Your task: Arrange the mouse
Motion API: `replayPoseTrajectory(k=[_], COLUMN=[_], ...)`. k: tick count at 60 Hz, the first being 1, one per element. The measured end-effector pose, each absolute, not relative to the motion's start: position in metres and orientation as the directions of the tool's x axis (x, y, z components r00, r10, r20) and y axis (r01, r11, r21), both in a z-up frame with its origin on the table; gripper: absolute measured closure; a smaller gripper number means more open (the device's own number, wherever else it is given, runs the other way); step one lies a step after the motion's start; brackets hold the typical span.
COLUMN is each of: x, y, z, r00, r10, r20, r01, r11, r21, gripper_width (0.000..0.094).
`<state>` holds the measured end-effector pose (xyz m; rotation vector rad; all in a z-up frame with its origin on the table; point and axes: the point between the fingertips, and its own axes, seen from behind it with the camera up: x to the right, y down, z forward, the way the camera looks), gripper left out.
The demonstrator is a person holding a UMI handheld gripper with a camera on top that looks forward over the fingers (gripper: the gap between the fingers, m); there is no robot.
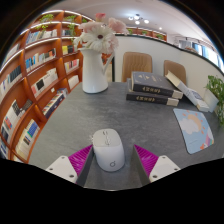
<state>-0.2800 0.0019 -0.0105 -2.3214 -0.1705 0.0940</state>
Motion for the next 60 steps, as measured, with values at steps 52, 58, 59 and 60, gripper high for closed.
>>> replayPoseTrajectory(k=[52,58,59,60], x=[-0.257,-0.222,-0.214,-0.206], y=[0.075,0.101,0.105,0.107], z=[0.156,0.253,0.268,0.282], r00=[0.988,0.991,0.992,0.993], r10=[0.149,0.130,0.123,0.116], r20=[-0.036,0.007,0.013,0.018], r01=[0.060,0.067,0.067,0.066], r11=[-0.591,-0.465,-0.444,-0.424], r21=[-0.804,-0.883,-0.894,-0.903], gripper_width=[0.0562,0.0563,0.0563,0.0562])
